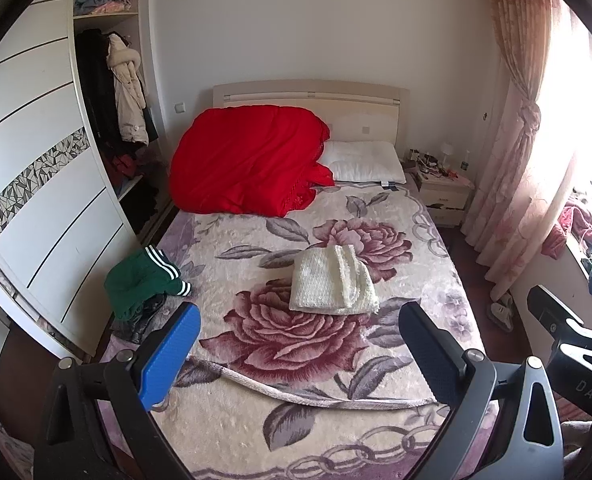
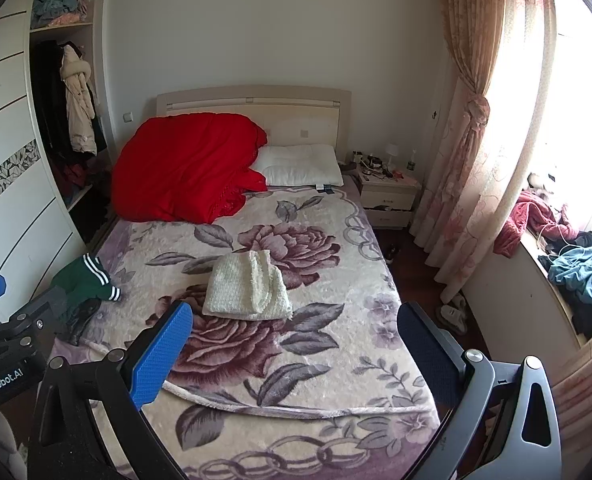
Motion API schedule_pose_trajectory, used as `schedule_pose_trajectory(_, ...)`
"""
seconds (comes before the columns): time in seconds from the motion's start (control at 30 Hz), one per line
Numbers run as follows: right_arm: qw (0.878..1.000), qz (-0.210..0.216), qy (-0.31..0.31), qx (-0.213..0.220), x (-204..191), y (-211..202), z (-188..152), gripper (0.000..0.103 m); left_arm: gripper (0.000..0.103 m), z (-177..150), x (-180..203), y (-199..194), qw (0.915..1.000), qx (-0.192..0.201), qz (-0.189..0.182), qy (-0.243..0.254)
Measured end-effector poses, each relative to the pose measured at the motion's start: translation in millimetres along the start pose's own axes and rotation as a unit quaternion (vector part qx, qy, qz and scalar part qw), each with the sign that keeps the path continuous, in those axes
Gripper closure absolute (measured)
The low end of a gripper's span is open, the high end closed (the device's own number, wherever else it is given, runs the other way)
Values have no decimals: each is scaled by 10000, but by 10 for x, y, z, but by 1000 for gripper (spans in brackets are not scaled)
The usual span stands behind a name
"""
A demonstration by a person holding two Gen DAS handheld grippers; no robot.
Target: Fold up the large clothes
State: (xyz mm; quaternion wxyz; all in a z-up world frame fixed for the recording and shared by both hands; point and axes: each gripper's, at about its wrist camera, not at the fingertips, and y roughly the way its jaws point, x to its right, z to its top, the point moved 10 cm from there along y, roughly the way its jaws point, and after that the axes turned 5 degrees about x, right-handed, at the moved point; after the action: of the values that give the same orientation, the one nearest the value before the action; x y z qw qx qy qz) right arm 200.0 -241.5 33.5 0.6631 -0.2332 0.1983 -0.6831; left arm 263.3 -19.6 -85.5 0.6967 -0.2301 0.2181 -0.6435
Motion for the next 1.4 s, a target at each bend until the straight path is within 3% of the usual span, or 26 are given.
schedule_pose_trajectory(0.6, 10000, 46, 17, 57, -96, 14, 131, 0, 2, 97, 21, -61, 10000, 78, 15, -17)
schedule_pose_trajectory(1.4, 9999, 23, 64, 135, -185, -110, -2, 0, 2, 125, 20, -129, 9999, 145, 34, -42)
